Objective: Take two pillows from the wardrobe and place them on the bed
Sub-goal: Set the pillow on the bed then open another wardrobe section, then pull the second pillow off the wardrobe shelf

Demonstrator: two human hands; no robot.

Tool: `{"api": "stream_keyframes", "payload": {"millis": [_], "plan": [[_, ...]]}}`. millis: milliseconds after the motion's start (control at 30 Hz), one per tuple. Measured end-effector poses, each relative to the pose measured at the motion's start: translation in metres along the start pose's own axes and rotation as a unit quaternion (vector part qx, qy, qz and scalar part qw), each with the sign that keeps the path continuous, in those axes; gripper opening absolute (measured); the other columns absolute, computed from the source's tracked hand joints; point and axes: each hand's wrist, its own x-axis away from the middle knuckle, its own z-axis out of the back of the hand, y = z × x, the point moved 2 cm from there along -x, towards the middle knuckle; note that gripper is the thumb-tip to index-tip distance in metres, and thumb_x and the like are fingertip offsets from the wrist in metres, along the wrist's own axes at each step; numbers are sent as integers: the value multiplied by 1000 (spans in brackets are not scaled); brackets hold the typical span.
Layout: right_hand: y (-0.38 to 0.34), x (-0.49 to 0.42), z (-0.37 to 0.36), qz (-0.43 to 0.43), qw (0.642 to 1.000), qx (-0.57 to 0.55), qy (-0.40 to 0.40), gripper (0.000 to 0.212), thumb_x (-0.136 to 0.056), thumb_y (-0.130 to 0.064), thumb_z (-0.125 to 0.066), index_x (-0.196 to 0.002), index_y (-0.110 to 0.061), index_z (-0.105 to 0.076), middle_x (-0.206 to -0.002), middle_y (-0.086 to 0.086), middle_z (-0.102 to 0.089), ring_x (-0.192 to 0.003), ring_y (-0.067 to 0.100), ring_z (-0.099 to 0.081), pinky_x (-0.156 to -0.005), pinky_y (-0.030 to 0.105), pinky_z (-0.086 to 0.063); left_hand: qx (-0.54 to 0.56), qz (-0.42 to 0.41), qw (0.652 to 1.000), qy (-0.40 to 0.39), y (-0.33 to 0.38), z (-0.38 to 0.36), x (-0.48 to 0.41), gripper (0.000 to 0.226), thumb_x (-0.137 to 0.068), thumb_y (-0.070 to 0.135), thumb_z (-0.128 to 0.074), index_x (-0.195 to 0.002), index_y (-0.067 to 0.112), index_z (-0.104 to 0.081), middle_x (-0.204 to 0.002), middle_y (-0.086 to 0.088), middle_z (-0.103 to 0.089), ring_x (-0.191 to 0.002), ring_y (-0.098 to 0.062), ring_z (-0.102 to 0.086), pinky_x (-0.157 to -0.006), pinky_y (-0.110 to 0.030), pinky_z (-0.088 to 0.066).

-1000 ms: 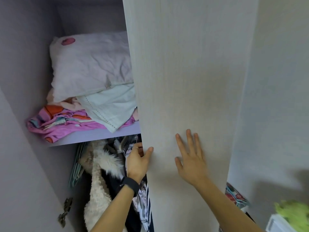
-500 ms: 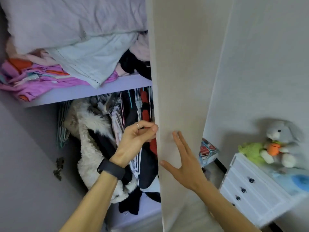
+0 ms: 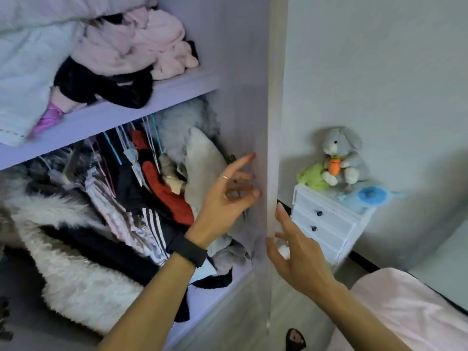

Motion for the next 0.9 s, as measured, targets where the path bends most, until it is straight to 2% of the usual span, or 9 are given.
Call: {"api": "stream_keyframes", "payload": {"millis": [100,233,333,433,500,633,733,800,900], "plan": [[12,7,18,-65,997,26,-12,97,-98,-30,-61,-147,-63,17,-144,2,-58,-96,31,-72,-71,47,-60,-51,-30,998,-28,-11,-22,-16,71,-88,20,-77,-142,49,-42,-142,7,-51,-127,-8,-53,-105,-39,-48],[27,9,43,-159,986,49,12,94,-102,-27,-53,-141,-68,22,-146,0,-56,-99,35,-70,-83,51,-56,-136,-102,984,-60,-24,-57,-31,87,-88,26,-75,-152,49,-22,-154,21,-30,-144,-4,-33,-115,-25,-32],[46,5,55,-210,974,64,51,91,-102,-18,-47,-147,-62,19,-129,5,-64,-91,34,-69,-78,49,-56,-250,-161,953,-59,-38,-84,-43,94,-88,23,-71,-156,45,-11,-163,8,-21,-149,-8,-25,-112,-28,-37],[64,-4,68,-260,960,73,76,92,-101,-12,-45,-148,-60,18,-112,2,-66,-75,21,-62,-72,33,-50,-342,-193,918,-63,-54,-105,-57,101,-85,17,-70,-157,43,-4,-167,-2,-11,-141,-30,-40,-106,-43,-47],[72,-13,76,-278,953,89,80,90,-101,-10,-45,-152,-53,16,-102,-1,-62,-62,6,-50,-60,12,-36,-382,-177,904,-78,-64,-117,-64,105,-84,14,-69,-157,43,1,-169,-1,0,-127,-35,-50,-98,-42,-52],[87,-27,84,-321,939,103,70,86,-103,-11,-42,-150,-50,18,-112,0,-62,-57,6,-41,-55,23,-29,-407,-156,895,-95,-77,-131,-74,110,-84,11,-68,-156,43,8,-166,3,19,-110,-31,-56,-88,-37,-55],[96,-29,85,-318,939,105,74,88,-103,-12,-43,-148,-55,20,-120,3,-63,-66,16,-43,-63,29,-33,-398,-153,900,-92,-80,-137,-78,111,-82,8,-68,-156,42,8,-165,2,23,-108,-30,-56,-84,-35,-55],[98,-26,83,-296,945,105,96,90,-101,-11,-46,-152,-54,15,-125,2,-61,-75,23,-55,-63,31,-38,-393,-153,902,-92,-80,-138,-78,109,-82,8,-67,-157,42,5,-166,3,20,-110,-31,-55,-85,-36,-56],[87,-14,75,-245,949,130,151,89,-94,-12,-60,-160,-40,-7,-135,2,-53,-104,26,-60,-77,30,-47,-373,-151,910,-103,-79,-129,-75,95,-86,12,-64,-157,45,-8,-168,2,0,-129,-31,-48,-101,-43,-49]]}}
